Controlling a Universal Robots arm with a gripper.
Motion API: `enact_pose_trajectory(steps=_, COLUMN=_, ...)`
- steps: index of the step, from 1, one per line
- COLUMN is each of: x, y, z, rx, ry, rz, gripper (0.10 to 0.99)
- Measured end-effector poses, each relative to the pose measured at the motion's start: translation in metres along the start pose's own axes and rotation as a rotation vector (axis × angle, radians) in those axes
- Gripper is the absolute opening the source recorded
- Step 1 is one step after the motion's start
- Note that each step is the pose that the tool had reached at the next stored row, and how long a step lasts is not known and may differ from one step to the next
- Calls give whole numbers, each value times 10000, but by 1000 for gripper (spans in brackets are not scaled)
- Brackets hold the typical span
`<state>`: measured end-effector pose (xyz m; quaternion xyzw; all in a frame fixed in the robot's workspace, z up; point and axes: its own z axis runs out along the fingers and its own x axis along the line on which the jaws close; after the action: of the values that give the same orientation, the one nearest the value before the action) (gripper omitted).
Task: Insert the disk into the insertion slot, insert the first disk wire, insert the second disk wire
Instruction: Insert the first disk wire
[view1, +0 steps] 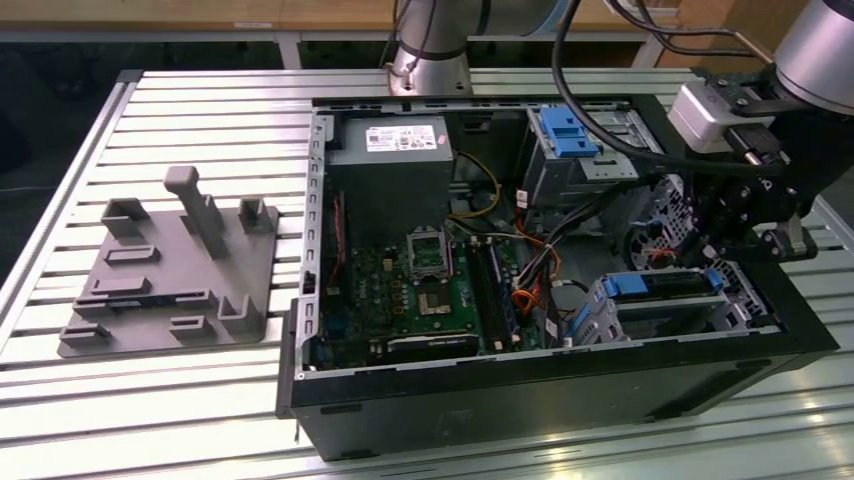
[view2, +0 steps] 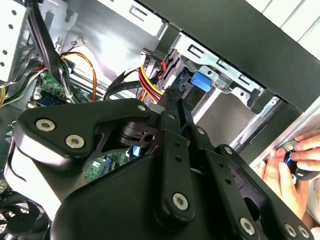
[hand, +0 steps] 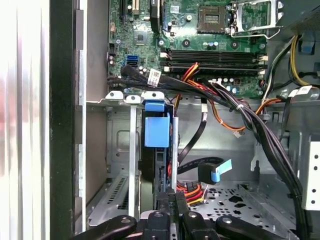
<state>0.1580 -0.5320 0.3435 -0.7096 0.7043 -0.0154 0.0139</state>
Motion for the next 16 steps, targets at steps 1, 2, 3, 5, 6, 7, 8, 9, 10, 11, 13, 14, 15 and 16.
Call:
enact_pose_trajectory(steps=1, x=0, y=-3, z=0, rx=-4, ry=48, rz=31, gripper=165)
enact_pose_trajectory(steps=2, x=0, y=-6, z=-1, rx=-9, ry=111, rz=59, gripper=165)
enact_pose_trajectory(steps=3, x=0, y=-9, z=0, rx=-14, ry=159, rz=79, gripper=165)
enact_pose_trajectory(steps=5, x=-3, y=-11, z=2, rx=-20, ry=198, rz=86, gripper=165)
enact_pose_trajectory(steps=6, x=-5, y=-12, z=2, rx=-21, ry=222, rz=86, gripper=165)
enact_pose_trajectory(steps=7, x=-8, y=-12, z=3, rx=-21, ry=230, rz=85, gripper=165)
enact_pose_trajectory(steps=8, x=-11, y=-13, z=4, rx=-22, ry=232, rz=84, gripper=165)
enact_pose_trajectory(steps=9, x=-12, y=-13, z=4, rx=-22, ry=240, rz=83, gripper=165)
enact_pose_trajectory(steps=10, x=-20, y=-13, z=3, rx=-22, ry=258, rz=83, gripper=165)
enact_pose_trajectory(steps=11, x=-37, y=-13, z=3, rx=-22, ry=276, rz=82, gripper=165)
enact_pose_trajectory(steps=13, x=-71, y=-13, z=3, rx=-25, ry=340, rz=79, gripper=165)
enact_pose_trajectory(steps=14, x=-85, y=-13, z=3, rx=-32, ry=394, rz=78, gripper=165)
enact_pose_trajectory(steps=15, x=-93, y=-14, z=3, rx=-49, ry=449, rz=75, gripper=165)
enact_pose_trajectory(steps=16, x=-99, y=-15, z=3, rx=-72, ry=511, rz=72, gripper=165)
